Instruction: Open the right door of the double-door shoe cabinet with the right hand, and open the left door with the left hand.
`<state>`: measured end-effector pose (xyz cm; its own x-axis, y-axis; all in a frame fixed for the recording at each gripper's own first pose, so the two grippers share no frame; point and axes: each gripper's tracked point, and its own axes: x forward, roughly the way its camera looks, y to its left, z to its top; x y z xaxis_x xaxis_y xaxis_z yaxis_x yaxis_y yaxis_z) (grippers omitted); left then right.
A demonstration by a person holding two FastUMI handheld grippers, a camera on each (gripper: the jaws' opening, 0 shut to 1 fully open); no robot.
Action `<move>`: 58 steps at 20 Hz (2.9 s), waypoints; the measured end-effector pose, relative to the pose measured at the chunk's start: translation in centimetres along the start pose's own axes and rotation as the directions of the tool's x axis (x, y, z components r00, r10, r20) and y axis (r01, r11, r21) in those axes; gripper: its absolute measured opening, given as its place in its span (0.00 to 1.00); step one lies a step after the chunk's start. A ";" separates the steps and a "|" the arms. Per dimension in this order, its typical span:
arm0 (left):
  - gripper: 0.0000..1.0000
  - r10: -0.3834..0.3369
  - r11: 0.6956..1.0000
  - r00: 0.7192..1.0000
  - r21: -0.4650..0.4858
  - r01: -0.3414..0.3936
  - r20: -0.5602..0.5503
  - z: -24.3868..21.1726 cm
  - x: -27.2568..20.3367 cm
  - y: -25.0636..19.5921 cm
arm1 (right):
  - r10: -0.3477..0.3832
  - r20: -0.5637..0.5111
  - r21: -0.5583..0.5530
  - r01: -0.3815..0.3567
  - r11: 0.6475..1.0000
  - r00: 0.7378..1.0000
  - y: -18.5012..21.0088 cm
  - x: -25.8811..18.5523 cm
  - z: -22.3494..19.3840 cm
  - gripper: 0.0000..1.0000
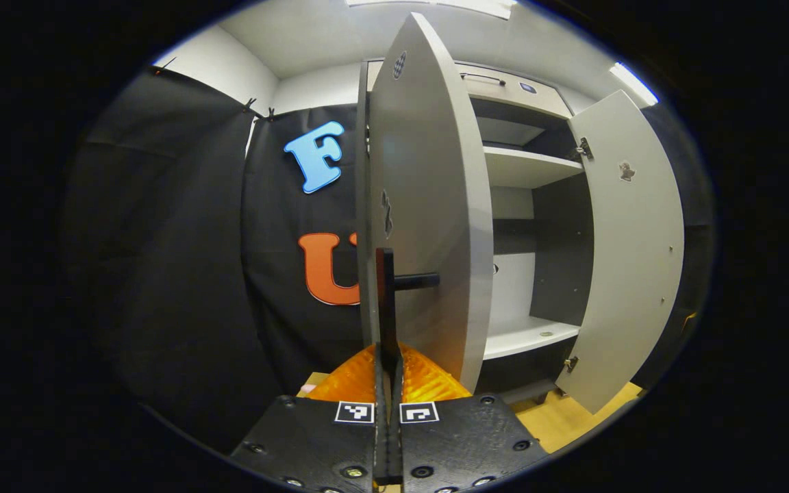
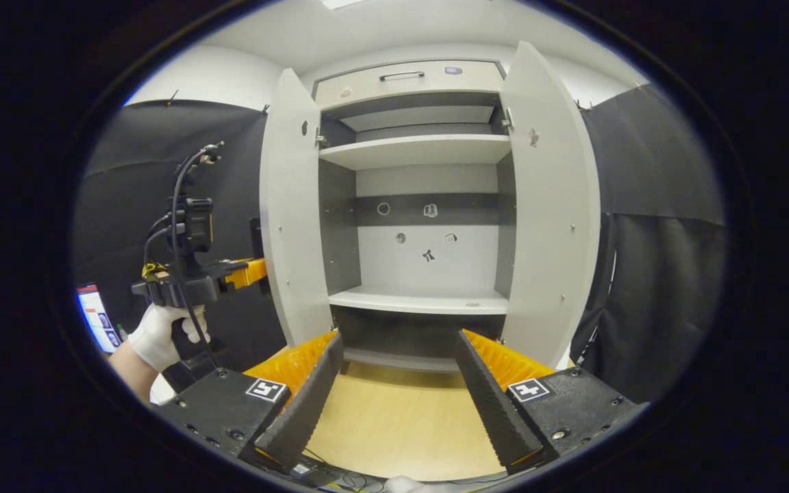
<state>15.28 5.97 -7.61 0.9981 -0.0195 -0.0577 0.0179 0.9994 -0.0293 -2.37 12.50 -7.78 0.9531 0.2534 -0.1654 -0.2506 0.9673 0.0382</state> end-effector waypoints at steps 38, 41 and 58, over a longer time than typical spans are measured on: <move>0.97 0.155 0.988 0.988 0.012 -0.155 -0.007 1.9 -8.5 8.3 | 0.008 0.029 -0.019 -0.007 1.000 1.000 -0.7 0.5 1.6 1.00; 0.96 0.149 0.989 0.989 -0.005 -0.149 -0.003 4.1 -10.1 6.6 | 0.000 0.039 -0.023 0.001 1.000 0.999 -1.5 0.3 2.0 1.00; 0.96 -0.030 0.999 0.999 -0.045 0.031 0.028 4.3 -10.9 -11.3 | -0.163 0.088 0.023 0.162 0.987 0.983 -9.8 -2.7 4.1 1.00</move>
<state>4.46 -4.94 -2.34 0.9984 -0.0486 -0.0289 0.0463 0.9960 -0.0759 -1.83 2.33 -3.67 0.9924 0.0914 -0.0820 -0.0889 0.9955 0.0339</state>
